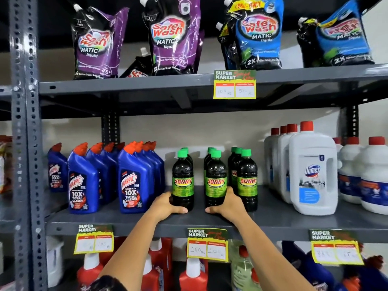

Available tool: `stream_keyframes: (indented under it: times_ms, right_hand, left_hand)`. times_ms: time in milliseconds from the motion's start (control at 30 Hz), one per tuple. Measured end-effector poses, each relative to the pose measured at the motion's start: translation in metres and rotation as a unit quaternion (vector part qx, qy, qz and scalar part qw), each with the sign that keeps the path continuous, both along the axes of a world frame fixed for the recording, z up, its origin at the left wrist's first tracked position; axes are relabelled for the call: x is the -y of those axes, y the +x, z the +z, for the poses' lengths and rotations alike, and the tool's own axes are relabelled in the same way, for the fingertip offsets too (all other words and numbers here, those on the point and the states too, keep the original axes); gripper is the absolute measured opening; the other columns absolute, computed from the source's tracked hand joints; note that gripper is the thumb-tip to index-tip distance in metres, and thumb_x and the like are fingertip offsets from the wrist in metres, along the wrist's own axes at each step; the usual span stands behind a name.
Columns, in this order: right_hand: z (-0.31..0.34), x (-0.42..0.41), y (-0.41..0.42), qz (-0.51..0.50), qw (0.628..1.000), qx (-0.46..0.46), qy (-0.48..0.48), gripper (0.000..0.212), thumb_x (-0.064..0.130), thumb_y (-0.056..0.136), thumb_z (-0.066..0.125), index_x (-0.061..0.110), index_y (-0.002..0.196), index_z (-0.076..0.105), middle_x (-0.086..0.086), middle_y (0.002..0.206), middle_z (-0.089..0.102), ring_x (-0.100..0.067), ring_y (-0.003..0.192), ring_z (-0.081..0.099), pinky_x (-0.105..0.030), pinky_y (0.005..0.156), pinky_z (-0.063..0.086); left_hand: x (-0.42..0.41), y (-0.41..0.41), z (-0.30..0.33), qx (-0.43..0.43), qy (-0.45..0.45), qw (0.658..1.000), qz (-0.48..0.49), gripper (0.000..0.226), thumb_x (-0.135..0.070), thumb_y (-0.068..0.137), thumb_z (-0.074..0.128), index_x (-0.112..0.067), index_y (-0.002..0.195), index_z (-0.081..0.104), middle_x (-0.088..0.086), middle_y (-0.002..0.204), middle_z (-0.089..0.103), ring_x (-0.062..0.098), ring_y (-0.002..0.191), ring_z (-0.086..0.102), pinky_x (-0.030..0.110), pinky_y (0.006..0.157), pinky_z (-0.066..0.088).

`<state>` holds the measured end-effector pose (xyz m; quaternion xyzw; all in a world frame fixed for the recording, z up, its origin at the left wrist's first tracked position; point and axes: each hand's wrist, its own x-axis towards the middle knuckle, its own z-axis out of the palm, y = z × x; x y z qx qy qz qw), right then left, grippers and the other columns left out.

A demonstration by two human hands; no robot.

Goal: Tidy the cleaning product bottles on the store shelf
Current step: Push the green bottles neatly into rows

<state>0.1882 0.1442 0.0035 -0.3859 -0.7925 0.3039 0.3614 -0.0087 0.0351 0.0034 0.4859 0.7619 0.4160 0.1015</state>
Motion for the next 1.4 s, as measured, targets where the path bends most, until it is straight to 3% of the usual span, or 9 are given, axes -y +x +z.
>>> stream_keyframes:
  times_ms: [800, 900, 967, 1067, 1167, 1233, 1400]
  right_hand:
    - [0.003, 0.003, 0.0, -0.023, 0.998, 0.05, 0.006, 0.08, 0.03, 0.064, 0.087, 0.005, 0.127, 0.044, -0.014, 0.123, 0.063, -0.032, 0.115, 0.059, -0.037, 0.091, 0.049]
    - [-0.003, 0.005, 0.016, -0.072, 0.996, 0.027, 0.041, 0.054, 0.025, 0.075, 0.08, 0.007, 0.12, 0.057, -0.012, 0.116, 0.067, -0.031, 0.109, 0.061, -0.033, 0.087, 0.049]
    - [-0.007, 0.001, 0.035, -0.137, 0.986, -0.03, 0.09, 0.049, 0.022, 0.078, 0.077, 0.009, 0.119, 0.054, -0.014, 0.114, 0.065, -0.032, 0.107, 0.06, -0.034, 0.085, 0.047]
    - [-0.003, -0.024, 0.061, -0.16, 0.982, -0.031, 0.094, 0.08, 0.027, 0.067, 0.085, 0.007, 0.128, 0.036, -0.02, 0.123, 0.054, -0.038, 0.116, 0.051, -0.042, 0.095, 0.044]
    - [0.002, -0.049, 0.07, -0.031, 0.999, 0.021, -0.005, 0.116, 0.032, 0.057, 0.091, 0.007, 0.143, 0.018, -0.016, 0.136, 0.052, -0.032, 0.127, 0.048, -0.037, 0.102, 0.041]
    - [0.002, -0.057, 0.07, -0.003, 1.0, 0.019, -0.016, 0.114, 0.03, 0.057, 0.091, 0.009, 0.143, 0.02, -0.009, 0.133, 0.057, -0.027, 0.126, 0.052, -0.031, 0.099, 0.041]
    - [-0.001, -0.062, 0.07, -0.036, 0.999, 0.003, -0.004, 0.097, 0.03, 0.055, 0.092, 0.008, 0.131, 0.037, -0.011, 0.127, 0.061, -0.029, 0.119, 0.056, -0.036, 0.094, 0.047]
  left_hand:
    - [-0.002, -0.005, -0.004, 0.005, 0.001, 1.0, 0.002, 0.077, -0.031, 0.063, 0.086, -0.013, 0.13, 0.053, 0.008, 0.13, 0.061, 0.021, 0.117, 0.057, 0.033, 0.099, 0.044]
    - [-0.004, -0.003, -0.005, 0.011, 0.015, 1.0, 0.001, 0.094, -0.031, 0.058, 0.089, -0.015, 0.137, 0.042, 0.005, 0.135, 0.056, 0.022, 0.122, 0.053, 0.035, 0.104, 0.041]
    - [-0.005, -0.003, -0.004, 0.009, 0.03, 1.0, 0.005, 0.113, -0.033, 0.054, 0.09, -0.015, 0.146, 0.027, 0.006, 0.14, 0.051, 0.024, 0.128, 0.048, 0.036, 0.107, 0.038]
    - [-0.006, -0.003, -0.004, 0.005, 0.055, 0.998, 0.015, 0.116, -0.035, 0.053, 0.091, -0.015, 0.147, 0.025, 0.005, 0.139, 0.053, 0.023, 0.127, 0.049, 0.036, 0.106, 0.039]
    - [-0.006, -0.003, -0.005, 0.01, 0.071, 0.997, 0.017, 0.107, -0.032, 0.056, 0.09, -0.015, 0.144, 0.032, 0.006, 0.137, 0.055, 0.022, 0.124, 0.051, 0.031, 0.102, 0.04]
    - [-0.007, -0.003, -0.005, 0.01, 0.073, 0.997, 0.016, 0.105, -0.031, 0.057, 0.089, -0.015, 0.144, 0.033, 0.006, 0.137, 0.055, 0.022, 0.125, 0.051, 0.031, 0.101, 0.04]
    - [-0.007, -0.005, -0.006, 0.001, 0.067, 0.997, 0.023, 0.105, -0.036, 0.055, 0.09, -0.015, 0.143, 0.037, 0.007, 0.135, 0.057, 0.022, 0.123, 0.053, 0.033, 0.103, 0.041]
